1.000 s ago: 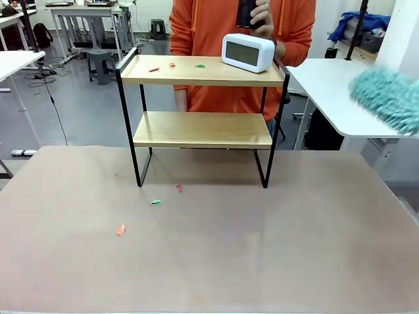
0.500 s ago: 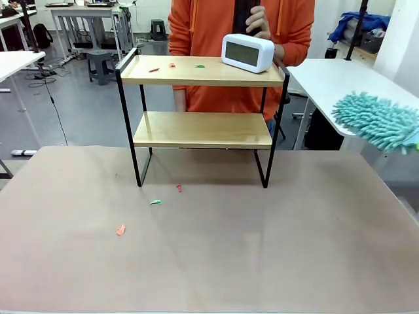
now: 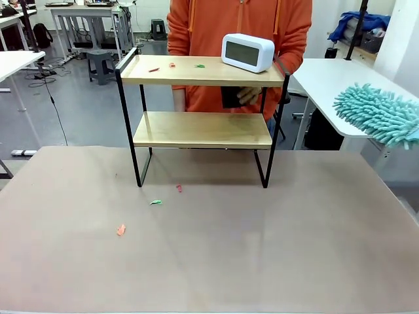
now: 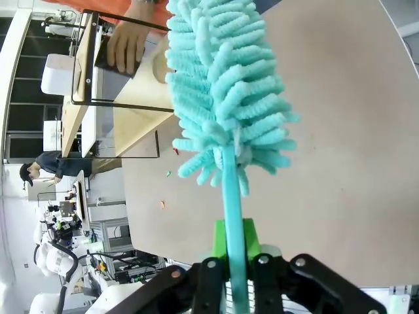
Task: Clean the shelf.
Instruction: Clean the remaining tier of the Shelf with the Duster once objects are removed.
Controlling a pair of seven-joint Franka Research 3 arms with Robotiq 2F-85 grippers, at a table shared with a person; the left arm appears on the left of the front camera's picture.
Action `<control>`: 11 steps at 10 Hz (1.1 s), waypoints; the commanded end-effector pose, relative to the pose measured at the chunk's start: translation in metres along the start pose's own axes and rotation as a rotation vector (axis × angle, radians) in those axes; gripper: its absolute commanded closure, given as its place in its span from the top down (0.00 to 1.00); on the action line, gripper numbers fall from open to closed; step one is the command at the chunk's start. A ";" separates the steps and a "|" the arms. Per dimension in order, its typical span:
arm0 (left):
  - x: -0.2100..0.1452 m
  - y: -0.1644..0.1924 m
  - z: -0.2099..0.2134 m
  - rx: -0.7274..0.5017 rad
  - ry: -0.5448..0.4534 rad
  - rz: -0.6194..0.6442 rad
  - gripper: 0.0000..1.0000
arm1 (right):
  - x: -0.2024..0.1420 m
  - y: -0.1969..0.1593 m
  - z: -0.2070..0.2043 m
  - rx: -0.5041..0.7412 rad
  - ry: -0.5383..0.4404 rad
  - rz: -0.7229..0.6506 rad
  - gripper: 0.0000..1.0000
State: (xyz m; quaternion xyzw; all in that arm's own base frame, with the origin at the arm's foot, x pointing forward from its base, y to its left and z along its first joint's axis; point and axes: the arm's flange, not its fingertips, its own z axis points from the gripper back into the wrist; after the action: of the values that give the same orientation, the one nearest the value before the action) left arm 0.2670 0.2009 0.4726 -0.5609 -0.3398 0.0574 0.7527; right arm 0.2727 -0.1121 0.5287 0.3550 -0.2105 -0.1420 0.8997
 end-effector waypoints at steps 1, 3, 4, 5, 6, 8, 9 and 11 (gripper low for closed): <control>-0.001 -0.001 -0.002 -0.020 -0.016 -0.023 1.00 | -0.001 -0.001 0.000 -0.012 -0.010 -0.019 0.12; -0.001 -0.001 -0.002 -0.020 -0.016 -0.023 1.00 | -0.001 -0.001 0.000 -0.012 -0.010 -0.019 0.12; -0.001 -0.001 -0.002 -0.020 -0.016 -0.023 1.00 | -0.001 -0.001 0.000 -0.012 -0.010 -0.019 0.12; -0.001 -0.001 -0.002 -0.020 -0.016 -0.023 1.00 | -0.001 -0.001 0.000 -0.012 -0.010 -0.019 0.12; -0.001 -0.001 -0.002 -0.020 -0.016 -0.023 1.00 | -0.001 -0.001 0.000 -0.012 -0.010 -0.019 0.12; -0.001 -0.001 -0.002 -0.020 -0.016 -0.023 1.00 | -0.001 -0.001 0.000 -0.012 -0.010 -0.019 0.12; -0.001 -0.001 -0.002 -0.020 -0.016 -0.023 1.00 | -0.001 -0.001 0.000 -0.012 -0.010 -0.019 0.12; -0.001 -0.001 -0.002 -0.020 -0.016 -0.023 1.00 | -0.001 -0.001 0.000 -0.012 -0.010 -0.019 0.12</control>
State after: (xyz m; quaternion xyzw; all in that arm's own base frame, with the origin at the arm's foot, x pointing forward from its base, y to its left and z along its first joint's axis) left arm 0.2670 0.2009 0.4726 -0.5609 -0.3398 0.0574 0.7527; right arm 0.2729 -0.1129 0.5284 0.3534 -0.2105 -0.1427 0.9003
